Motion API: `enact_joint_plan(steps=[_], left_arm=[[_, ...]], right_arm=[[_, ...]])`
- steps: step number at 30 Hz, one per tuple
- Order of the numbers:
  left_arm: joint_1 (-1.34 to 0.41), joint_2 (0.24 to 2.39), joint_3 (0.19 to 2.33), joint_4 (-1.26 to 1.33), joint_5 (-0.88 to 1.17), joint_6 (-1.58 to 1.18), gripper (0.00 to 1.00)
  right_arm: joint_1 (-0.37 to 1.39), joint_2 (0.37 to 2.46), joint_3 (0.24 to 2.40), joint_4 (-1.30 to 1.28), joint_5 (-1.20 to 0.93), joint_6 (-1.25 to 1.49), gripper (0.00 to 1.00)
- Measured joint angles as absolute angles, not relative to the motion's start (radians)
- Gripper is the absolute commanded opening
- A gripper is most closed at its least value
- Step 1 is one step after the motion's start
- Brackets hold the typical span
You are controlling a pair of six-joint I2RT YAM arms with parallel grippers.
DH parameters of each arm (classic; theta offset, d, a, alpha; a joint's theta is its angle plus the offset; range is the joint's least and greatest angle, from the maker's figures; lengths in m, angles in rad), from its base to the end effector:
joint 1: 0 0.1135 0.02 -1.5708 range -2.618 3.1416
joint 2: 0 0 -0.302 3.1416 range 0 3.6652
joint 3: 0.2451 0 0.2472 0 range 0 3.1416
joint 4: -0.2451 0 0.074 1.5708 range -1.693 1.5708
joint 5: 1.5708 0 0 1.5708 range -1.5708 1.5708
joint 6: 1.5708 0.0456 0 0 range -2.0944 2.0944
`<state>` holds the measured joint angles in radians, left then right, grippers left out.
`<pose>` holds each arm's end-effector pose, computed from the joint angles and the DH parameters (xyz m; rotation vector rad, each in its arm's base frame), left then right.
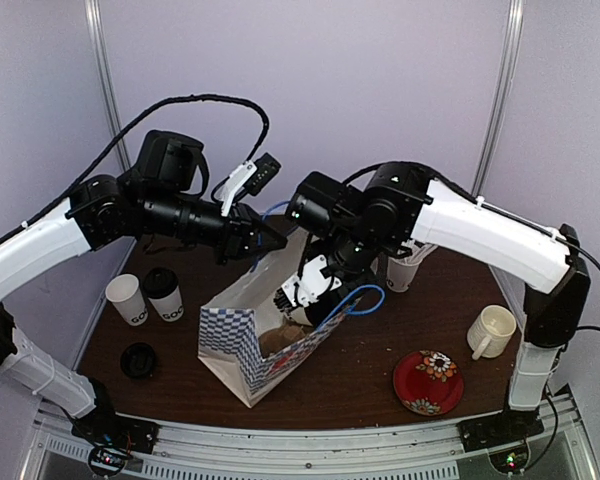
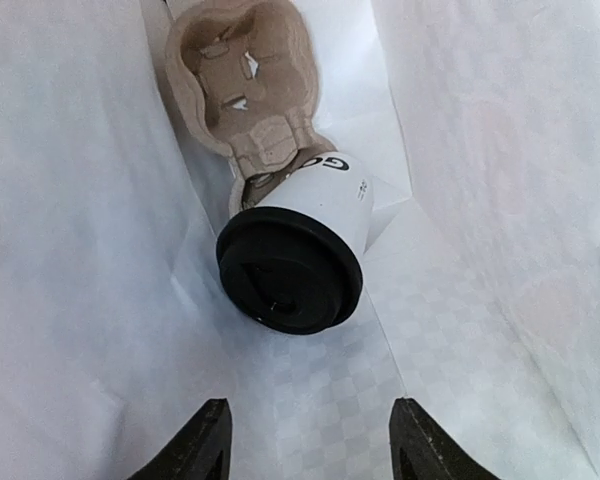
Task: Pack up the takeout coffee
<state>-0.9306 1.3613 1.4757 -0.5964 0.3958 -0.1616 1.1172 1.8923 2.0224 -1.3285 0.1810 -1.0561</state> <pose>0.1600 -0.2442 0.4421 1.0612 1.9182 -1.0572 0.1777 0.3458 0.3799 -2.4165 1.3241 -0.2341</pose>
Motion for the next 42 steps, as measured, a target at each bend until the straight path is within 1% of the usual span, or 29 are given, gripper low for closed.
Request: enact_joint_plan(steps=[4, 8, 15, 19, 26, 32, 36, 38, 42], left_arm=[[-0.923, 1.361, 1.476, -0.605, 0.294, -0.118, 0.0], [-0.922, 1.362, 1.478, -0.603, 0.266, -0.093, 0.0], [-0.922, 1.365, 1.487, -0.587, 0.345, -0.09, 0.0], [-0.922, 1.383, 1.524, -0.573, 0.408, -0.074, 0.0], [-0.922, 1.46, 1.563, -0.559, 0.534, -0.06, 0.0], [-0.922, 1.508, 1.607, -0.548, 0.617, -0.061, 0.0], [-0.915, 1.51, 1.618, -0.54, 0.636, -0.061, 0.0], [-0.904, 1.51, 1.618, -0.54, 0.63, -0.061, 0.0], [-0.894, 1.51, 1.618, -0.532, 0.62, -0.062, 0.0]], right_arm=[[1.129, 1.849, 2.092, -1.395, 0.125, -1.028, 0.57], [1.128, 1.816, 2.103, -1.418, 0.092, -0.996, 0.58], [1.131, 1.803, 1.975, -1.37, 0.059, -0.961, 0.59], [1.163, 1.805, 1.925, -1.363, 0.042, -0.956, 0.6], [1.235, 1.804, 1.85, -1.34, 0.034, -0.924, 0.8], [1.226, 1.794, 1.753, -1.259, 0.111, -0.931, 0.86], [1.192, 1.793, 1.733, -1.208, 0.142, -0.948, 0.93], [1.176, 1.793, 1.709, -1.161, 0.162, -0.966, 0.99], [1.141, 1.795, 1.648, -1.098, 0.175, -0.991, 0.99]])
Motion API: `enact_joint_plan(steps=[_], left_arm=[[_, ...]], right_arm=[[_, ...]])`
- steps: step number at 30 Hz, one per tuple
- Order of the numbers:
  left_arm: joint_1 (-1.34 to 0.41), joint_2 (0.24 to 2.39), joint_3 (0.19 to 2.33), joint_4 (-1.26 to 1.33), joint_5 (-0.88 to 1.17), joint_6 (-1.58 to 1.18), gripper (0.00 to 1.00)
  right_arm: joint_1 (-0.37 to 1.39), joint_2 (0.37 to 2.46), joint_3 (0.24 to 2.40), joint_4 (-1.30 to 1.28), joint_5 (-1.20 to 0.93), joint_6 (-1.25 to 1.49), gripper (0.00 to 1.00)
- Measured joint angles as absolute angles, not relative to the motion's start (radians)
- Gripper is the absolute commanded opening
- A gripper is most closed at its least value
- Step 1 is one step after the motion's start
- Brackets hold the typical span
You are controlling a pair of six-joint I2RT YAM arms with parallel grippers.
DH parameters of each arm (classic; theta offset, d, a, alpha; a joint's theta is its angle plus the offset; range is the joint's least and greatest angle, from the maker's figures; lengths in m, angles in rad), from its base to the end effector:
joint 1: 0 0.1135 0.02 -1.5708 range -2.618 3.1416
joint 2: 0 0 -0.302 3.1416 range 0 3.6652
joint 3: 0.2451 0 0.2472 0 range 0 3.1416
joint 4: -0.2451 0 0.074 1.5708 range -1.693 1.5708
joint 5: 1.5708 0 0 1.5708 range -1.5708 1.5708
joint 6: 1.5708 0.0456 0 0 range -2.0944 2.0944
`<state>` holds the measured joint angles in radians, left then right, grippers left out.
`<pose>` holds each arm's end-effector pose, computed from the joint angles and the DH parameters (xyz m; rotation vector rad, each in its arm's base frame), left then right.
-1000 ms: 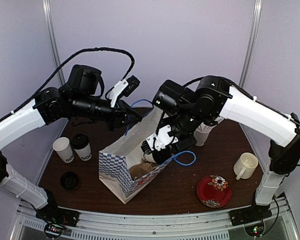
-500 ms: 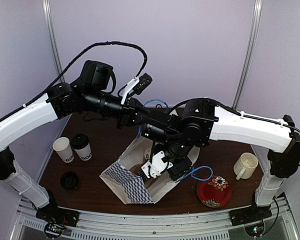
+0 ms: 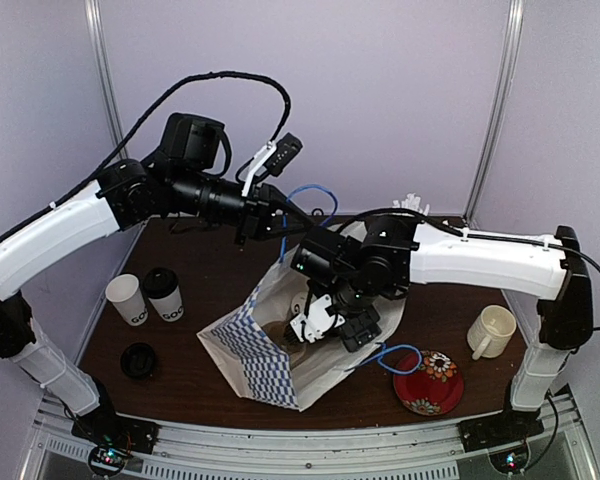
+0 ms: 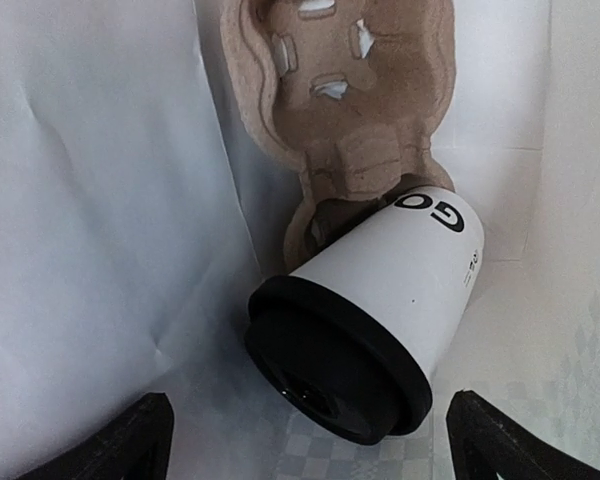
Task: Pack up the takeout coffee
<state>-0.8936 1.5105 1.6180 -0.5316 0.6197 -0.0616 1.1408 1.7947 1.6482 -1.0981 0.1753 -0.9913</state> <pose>0.1893 -0.2777 0.4546 1.2347 1.7300 -1.2096 0.1620 0.3341 0.3197 -2.4280 1.3876 -0.2107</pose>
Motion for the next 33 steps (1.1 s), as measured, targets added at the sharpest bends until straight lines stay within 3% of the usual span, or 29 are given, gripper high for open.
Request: enact_joint_plan(steps=[12, 19, 26, 33], left_arm=[[-0.908, 1.505, 1.614, -0.535, 0.633, -0.061, 0.0], [-0.915, 1.501, 1.587, -0.548, 0.637, -0.061, 0.0], [-0.915, 1.496, 1.571, -0.548, 0.632, -0.061, 0.0], [-0.915, 1.48, 1.557, -0.548, 0.619, -0.056, 0.0]], right_arm=[[1.047, 1.866, 1.605, -0.939, 0.187, -1.007, 0.98], [1.031, 1.9, 1.613, -0.922, 0.169, -0.994, 0.68], [1.03, 1.895, 1.678, -0.963, 0.118, -0.99, 0.51], [1.03, 1.881, 1.762, -1.059, 0.054, -0.962, 0.43]])
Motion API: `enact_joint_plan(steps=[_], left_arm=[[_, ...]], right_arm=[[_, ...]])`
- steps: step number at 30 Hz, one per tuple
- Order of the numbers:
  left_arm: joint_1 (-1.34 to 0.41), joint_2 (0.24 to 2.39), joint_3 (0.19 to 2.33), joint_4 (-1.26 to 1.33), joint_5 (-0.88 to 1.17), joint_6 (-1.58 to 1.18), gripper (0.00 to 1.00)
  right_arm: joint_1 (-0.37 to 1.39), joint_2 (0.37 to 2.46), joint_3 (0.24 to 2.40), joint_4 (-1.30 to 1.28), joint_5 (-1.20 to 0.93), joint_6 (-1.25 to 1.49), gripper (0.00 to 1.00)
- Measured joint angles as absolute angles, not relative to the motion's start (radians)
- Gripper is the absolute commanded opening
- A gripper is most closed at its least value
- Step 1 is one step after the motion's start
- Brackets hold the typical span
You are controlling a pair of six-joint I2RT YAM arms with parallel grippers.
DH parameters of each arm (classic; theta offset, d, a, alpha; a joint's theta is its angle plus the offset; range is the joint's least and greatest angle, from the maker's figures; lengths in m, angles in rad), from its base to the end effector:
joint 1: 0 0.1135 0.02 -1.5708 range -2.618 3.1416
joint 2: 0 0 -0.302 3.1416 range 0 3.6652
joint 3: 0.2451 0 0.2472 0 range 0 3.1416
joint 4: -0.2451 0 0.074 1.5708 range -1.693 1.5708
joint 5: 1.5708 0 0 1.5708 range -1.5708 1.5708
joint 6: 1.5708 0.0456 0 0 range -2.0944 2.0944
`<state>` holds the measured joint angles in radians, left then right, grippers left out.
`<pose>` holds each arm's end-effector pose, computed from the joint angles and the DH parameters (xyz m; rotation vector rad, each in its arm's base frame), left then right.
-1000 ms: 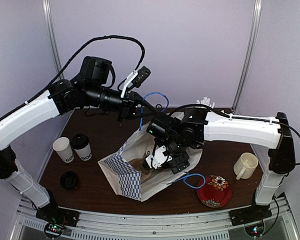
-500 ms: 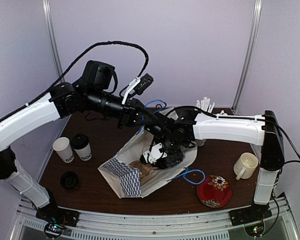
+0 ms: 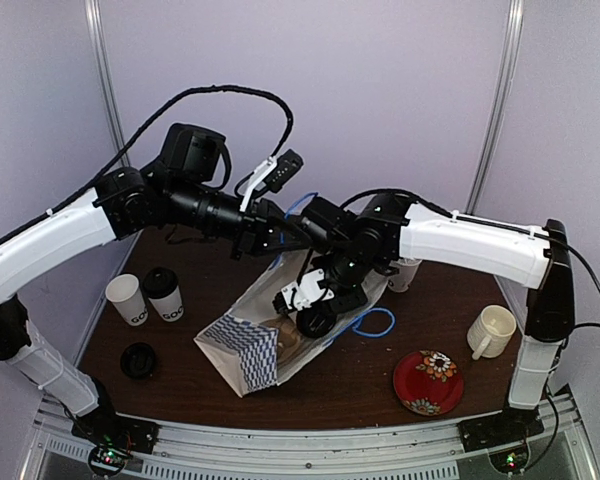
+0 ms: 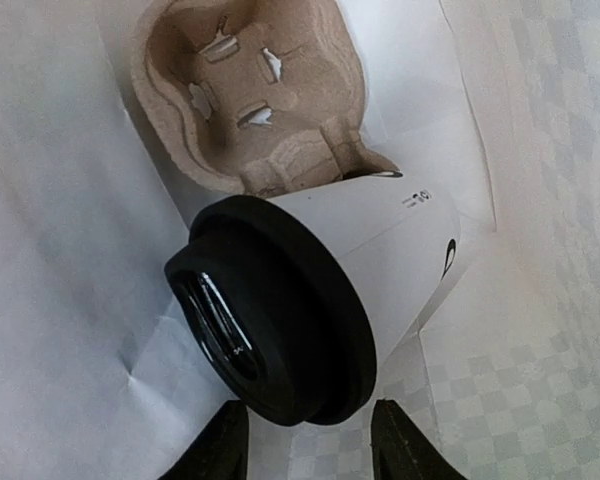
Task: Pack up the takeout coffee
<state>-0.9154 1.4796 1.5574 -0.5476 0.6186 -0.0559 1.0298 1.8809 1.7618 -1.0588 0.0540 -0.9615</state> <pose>0.1777 -0.2746 0.4424 1.2697 1.7657 -1.2146 0.2097 0.3443 0.3217 -2.2967 1.5065 -0.0555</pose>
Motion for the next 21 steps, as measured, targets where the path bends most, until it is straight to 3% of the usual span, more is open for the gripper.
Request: enact_joint_plan(steps=[2, 5, 7, 21], left_arm=[[-0.915, 1.474, 1.557, -0.548, 0.614, -0.052, 0.0], [-0.915, 1.465, 1.554, -0.548, 0.607, -0.049, 0.0], [-0.915, 1.464, 1.552, -0.548, 0.606, -0.047, 0.0], [-0.915, 1.464, 1.544, -0.549, 0.606, -0.045, 0.0]], right_arm=[[1.032, 1.869, 1.769, -1.076, 0.041, -0.955, 0.45], [1.032, 1.85, 1.775, -1.097, 0.03, -0.94, 0.62], [1.032, 1.844, 1.774, -1.095, 0.026, -0.935, 0.67], [1.02, 1.89, 1.723, -0.966, 0.082, -0.967, 0.71]])
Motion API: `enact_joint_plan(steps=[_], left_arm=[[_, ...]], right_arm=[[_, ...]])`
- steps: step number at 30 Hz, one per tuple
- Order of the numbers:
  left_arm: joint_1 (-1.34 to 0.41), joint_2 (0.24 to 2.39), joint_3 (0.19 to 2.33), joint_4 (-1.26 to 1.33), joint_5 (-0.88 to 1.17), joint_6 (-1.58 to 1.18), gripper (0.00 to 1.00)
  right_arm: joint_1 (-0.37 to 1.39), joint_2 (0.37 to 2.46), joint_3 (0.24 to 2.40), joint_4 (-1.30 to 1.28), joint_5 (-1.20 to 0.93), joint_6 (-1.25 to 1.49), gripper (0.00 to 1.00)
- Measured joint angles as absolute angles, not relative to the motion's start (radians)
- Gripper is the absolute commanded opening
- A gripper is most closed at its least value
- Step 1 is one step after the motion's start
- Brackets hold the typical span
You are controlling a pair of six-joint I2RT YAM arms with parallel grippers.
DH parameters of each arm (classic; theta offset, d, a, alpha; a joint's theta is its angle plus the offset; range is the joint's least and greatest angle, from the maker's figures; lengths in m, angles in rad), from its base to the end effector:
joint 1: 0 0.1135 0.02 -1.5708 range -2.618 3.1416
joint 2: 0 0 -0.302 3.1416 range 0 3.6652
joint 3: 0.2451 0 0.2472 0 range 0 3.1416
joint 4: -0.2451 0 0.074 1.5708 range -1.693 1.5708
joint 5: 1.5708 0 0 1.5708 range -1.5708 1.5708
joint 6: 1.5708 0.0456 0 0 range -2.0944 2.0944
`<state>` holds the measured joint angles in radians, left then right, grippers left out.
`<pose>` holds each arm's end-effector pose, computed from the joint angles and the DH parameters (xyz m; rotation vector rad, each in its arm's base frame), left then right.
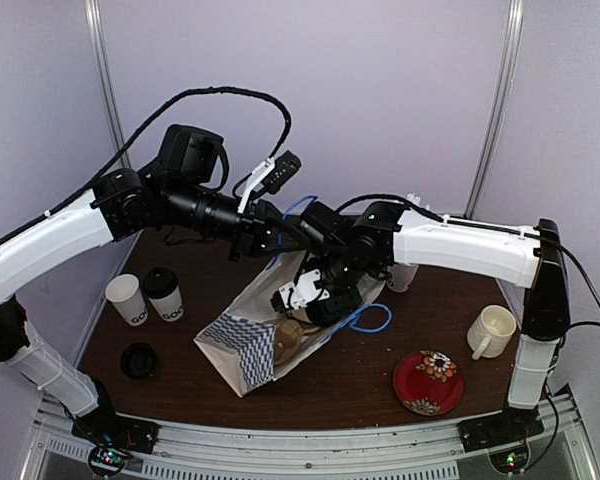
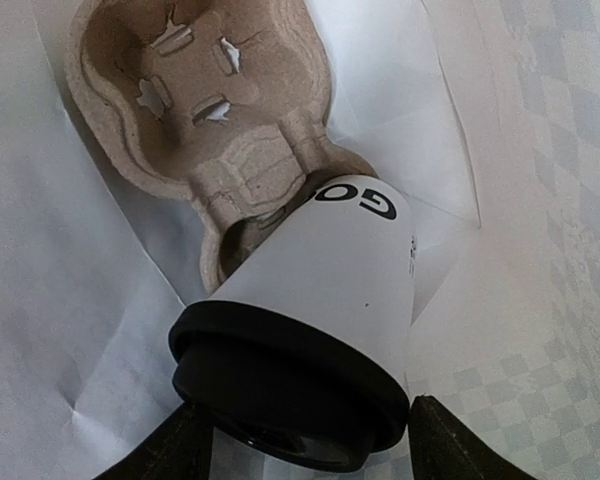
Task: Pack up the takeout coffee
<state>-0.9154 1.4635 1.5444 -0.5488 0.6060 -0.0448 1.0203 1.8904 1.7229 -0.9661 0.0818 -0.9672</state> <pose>0.1753 -0.2706 0.4427 1.2698 1.7589 -1.1959 0.2187 0.3491 0.3112 -2.2502 1.4941 -0.0946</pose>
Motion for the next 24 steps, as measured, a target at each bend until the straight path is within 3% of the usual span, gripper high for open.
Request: enact_joint_plan(steps=[2, 5, 13, 16, 22, 24], left_arm=[[-0.915, 1.464, 1.544, -0.549, 0.606, -0.043, 0.0], [-0.915, 1.464, 1.544, -0.55, 0.606, -0.039, 0.0], [-0.915, 1.464, 1.544, -0.553, 0.606, -0.03, 0.0], [-0.915, 1.464, 1.544, -0.557, 0.606, -0.027, 0.0], [-0.915, 1.464, 1.544, -0.578, 0.605, -0.024, 0.0], [-0.915, 1.464, 1.544, -0.579, 0.601, -0.024, 0.0]], right_arm=[[1.019, 1.892, 1.723, -0.962, 0.083, -0.973, 0.76], [1.018, 1.892, 1.723, -0.957, 0.083, -0.977, 0.98], [1.002, 1.951, 1.762, -0.981, 0.071, -0.995, 1.0], [0.991, 2.0, 1.776, -0.999, 0.066, -0.996, 0.94], [0.986, 2.019, 1.784, -1.016, 0.067, -0.996, 0.68], [0.986, 2.016, 1.79, -1.025, 0.065, -0.997, 0.65]])
